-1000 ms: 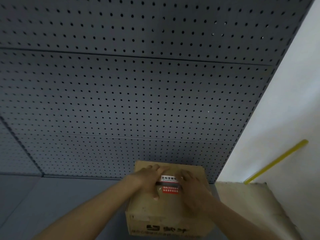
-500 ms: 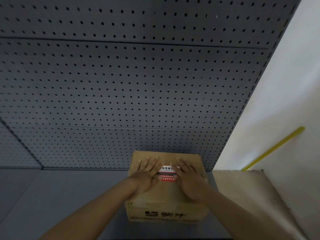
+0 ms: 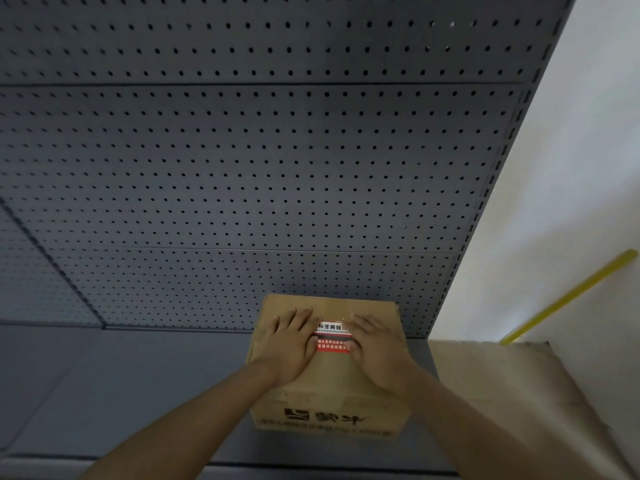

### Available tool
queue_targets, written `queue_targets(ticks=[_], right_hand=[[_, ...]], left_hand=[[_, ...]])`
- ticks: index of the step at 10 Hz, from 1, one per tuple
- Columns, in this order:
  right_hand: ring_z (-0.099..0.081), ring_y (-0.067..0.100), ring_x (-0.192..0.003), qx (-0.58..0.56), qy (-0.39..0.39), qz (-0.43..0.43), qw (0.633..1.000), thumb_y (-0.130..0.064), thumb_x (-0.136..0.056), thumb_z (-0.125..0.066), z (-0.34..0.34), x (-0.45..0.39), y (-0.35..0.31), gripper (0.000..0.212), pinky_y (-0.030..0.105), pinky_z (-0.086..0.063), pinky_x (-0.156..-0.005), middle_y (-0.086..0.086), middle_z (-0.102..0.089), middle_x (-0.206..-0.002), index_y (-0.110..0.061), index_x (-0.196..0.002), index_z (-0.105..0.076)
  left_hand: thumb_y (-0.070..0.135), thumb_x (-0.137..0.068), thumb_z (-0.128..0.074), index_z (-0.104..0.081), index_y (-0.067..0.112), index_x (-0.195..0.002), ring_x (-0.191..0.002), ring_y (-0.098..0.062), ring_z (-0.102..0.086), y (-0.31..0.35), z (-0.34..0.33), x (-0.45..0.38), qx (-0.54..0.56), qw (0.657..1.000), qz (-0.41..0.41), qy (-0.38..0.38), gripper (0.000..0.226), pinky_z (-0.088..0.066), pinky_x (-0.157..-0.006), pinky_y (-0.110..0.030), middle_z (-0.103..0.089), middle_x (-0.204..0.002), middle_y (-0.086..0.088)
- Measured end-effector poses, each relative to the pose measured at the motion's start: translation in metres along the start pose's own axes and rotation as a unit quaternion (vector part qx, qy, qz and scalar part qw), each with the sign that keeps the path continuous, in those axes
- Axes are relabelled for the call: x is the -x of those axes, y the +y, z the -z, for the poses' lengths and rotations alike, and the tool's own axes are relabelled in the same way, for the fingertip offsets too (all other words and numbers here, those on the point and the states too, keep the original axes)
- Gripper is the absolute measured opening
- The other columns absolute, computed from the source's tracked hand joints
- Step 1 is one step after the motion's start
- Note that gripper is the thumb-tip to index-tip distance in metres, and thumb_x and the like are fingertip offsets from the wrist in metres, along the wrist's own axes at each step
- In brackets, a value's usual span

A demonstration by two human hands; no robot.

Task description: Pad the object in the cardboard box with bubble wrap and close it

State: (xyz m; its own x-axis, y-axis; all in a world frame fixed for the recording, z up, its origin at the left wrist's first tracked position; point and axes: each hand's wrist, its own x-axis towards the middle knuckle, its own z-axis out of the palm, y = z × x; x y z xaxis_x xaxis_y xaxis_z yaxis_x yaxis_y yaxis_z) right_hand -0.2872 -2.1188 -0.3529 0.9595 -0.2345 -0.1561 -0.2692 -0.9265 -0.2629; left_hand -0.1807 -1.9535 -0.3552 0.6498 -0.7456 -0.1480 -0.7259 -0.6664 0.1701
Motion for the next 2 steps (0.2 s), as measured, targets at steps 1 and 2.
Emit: queue_targets(ticks=[1, 2], right_hand=[[-0.023, 0.021, -0.142, -0.002, -0.003, 0.007, 1.000, -0.034, -0.100, -0.038, 0.015, -0.003, -0.001, 0.051, 0.037, -0.016, -0.119, -0.001, -0.028, -0.156, -0.026, -0.149, -0.028], [-0.038, 0.024, -0.130, 0.002, 0.054, 0.020, 0.998, -0.027, -0.095, -0.045, 0.042, 0.005, -0.006, 0.049, 0.039, -0.027, -0.112, 0.003, -0.046, -0.144, -0.024, -0.143, -0.039]], left_hand=[[0.041, -0.099, -0.029, -0.031, 0.027, -0.145, -0.140, -0.024, -0.028, 0.002, 0.022, -0.003, 0.008, 1.000, 0.010, 0.010, 0.048, -0.021, -0.116, -0.042, -0.030, -0.153, -0.002], [0.038, -0.096, -0.039, -0.032, 0.021, -0.142, -0.129, -0.028, -0.042, 0.012, 0.046, 0.000, 0.026, 0.998, 0.018, 0.048, 0.049, -0.032, -0.110, -0.044, -0.042, -0.143, -0.008]])
